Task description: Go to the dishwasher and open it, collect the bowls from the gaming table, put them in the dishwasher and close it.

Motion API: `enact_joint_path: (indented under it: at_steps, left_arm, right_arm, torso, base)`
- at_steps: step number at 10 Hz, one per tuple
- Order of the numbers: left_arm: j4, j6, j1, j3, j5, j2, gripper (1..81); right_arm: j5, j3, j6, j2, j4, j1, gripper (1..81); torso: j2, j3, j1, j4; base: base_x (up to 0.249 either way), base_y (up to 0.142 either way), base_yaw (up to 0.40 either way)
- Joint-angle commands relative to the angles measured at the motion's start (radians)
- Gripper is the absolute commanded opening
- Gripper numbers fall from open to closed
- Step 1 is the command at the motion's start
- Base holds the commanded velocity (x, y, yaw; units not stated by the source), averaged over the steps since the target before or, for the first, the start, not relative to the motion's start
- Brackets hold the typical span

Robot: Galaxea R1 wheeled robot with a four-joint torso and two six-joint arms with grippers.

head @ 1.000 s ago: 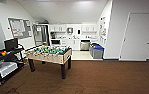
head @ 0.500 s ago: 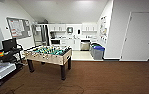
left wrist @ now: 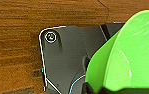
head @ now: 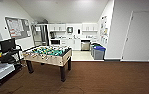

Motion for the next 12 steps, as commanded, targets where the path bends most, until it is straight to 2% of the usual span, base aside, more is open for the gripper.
enact_joint_path:
  at_steps: [1, 9, 12]
  left_arm:
    - [0.000, 0.004, -0.053, 0.006, 0.033, -0.021, 1.0]
    - [0.000, 0.002, -0.053, 0.006, 0.033, -0.021, 1.0]
    - [0.000, 0.002, -0.053, 0.006, 0.033, -0.021, 1.0]
  right_arm:
    - [-0.036, -0.009, -0.003, -0.012, -0.011, 0.043, 1.0]
    - [-0.036, -0.009, -0.002, -0.012, -0.011, 0.043, 1.0]
    - [-0.036, -0.009, -0.002, -0.014, -0.011, 0.043, 1.0]
  torso:
    - [0.000, 0.000, 0.000, 0.000]
    - [0.000, 0.000, 0.001, 0.000]
    - [0.000, 0.000, 0.000, 0.000]
  base:
    - [0.119, 0.000, 0.000]
    - [0.119, 0.000, 0.000]
    - [0.118, -0.077, 0.000]
